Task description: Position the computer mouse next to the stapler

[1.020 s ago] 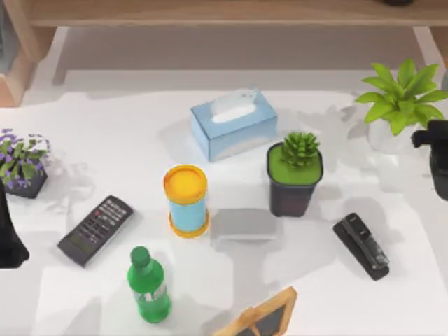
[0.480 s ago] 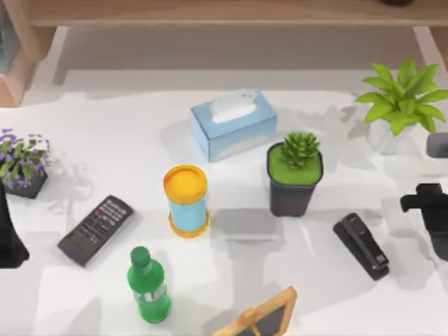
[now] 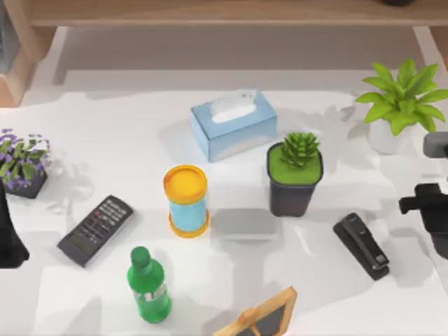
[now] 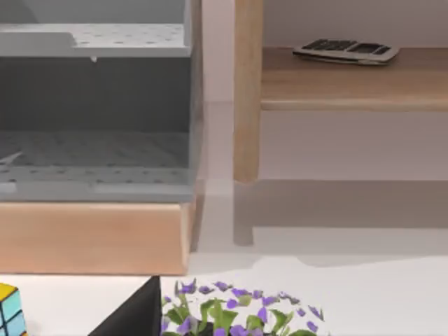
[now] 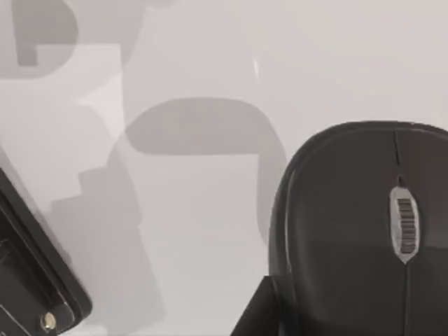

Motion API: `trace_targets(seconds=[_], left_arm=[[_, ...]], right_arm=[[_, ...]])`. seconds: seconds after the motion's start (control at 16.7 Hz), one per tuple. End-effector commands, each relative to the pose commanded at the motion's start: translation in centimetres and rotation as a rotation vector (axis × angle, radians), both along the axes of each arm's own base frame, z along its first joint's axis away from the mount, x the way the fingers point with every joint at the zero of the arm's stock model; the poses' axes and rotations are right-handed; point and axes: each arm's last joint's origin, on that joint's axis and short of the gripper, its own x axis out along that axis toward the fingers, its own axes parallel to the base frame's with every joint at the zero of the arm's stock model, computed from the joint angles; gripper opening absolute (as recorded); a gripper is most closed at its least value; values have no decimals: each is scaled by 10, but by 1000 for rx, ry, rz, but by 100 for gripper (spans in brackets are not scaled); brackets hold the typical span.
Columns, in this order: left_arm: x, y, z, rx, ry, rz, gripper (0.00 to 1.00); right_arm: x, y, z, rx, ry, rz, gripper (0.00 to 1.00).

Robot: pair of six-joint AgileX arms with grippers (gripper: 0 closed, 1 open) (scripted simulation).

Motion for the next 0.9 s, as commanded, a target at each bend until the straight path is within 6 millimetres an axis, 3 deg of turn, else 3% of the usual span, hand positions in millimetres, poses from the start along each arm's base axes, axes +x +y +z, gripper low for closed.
trace_targets(seconds=[0.6, 0.9], left_arm=[[0, 0, 0, 0, 0, 0, 100], [0, 0, 0, 0, 0, 0, 100]], right_arm=[[-1, 24, 19, -28, -138, 144, 0], [2, 18, 16, 13, -131, 90, 0]])
